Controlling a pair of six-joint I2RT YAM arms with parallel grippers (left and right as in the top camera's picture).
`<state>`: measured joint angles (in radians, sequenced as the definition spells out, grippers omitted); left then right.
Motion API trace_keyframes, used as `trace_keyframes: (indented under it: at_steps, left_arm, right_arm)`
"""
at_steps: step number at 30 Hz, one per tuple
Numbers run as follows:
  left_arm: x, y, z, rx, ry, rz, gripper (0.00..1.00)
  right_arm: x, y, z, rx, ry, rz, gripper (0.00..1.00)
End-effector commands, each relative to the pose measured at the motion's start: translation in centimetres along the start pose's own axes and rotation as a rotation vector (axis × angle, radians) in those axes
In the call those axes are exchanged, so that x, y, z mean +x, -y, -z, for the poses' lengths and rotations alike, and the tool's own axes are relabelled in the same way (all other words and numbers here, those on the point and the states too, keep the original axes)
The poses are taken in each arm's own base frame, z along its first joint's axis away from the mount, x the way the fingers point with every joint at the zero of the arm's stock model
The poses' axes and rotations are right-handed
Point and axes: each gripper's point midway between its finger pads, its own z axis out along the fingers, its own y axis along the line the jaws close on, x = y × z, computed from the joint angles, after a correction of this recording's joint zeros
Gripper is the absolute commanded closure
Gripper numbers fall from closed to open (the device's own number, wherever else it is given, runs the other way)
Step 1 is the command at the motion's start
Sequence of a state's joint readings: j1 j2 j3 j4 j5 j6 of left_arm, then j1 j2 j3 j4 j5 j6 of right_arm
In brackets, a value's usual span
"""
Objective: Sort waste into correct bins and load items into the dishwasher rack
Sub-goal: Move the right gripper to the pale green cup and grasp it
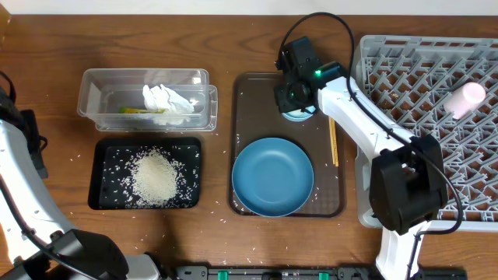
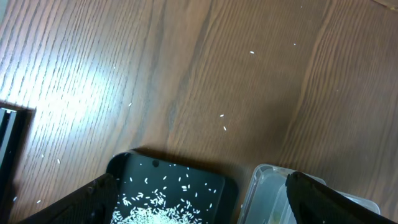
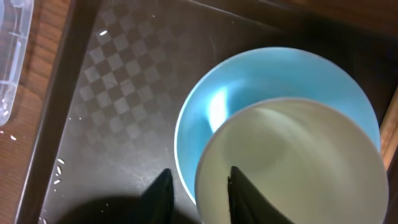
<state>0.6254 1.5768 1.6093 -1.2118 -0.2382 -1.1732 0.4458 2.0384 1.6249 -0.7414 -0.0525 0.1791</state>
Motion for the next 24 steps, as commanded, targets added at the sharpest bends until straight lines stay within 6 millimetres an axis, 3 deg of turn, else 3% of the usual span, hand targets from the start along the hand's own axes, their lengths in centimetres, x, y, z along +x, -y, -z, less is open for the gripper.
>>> trace_keyframes:
  at_steps: [1, 4, 9, 19, 24]
  left_arm:
    - [0.0, -0.3, -0.1, -0.013, 0.002, -0.011, 0.11]
    - [0.0, -0.3, -0.1, -0.013, 0.002, -0.011, 0.11]
    - [0.0, -0.3, -0.1, -0.013, 0.002, -0.012, 0.11]
    - [0.0, -0.3, -0.1, -0.013, 0.002, -0.012, 0.11]
    - [0.0, -0.3, -0.1, -0.013, 0.002, -0.012, 0.11]
  right_arm:
    - [0.7, -1.1, -0.6, -0.006, -0.019, 0.012, 0.82]
    - [0.8, -1.2, -0.6, -0.007, -0.021, 0.013, 0.84]
    - [1.1, -1.7, -0.6, -0.006, -0.031, 0.026, 0.77]
    - [1.2, -1.5, -0.9, 0.058, -0.015, 0.02, 0.76]
    - [1.2, -0.5, -0.8, 0.115, -0.012, 0.021, 0.76]
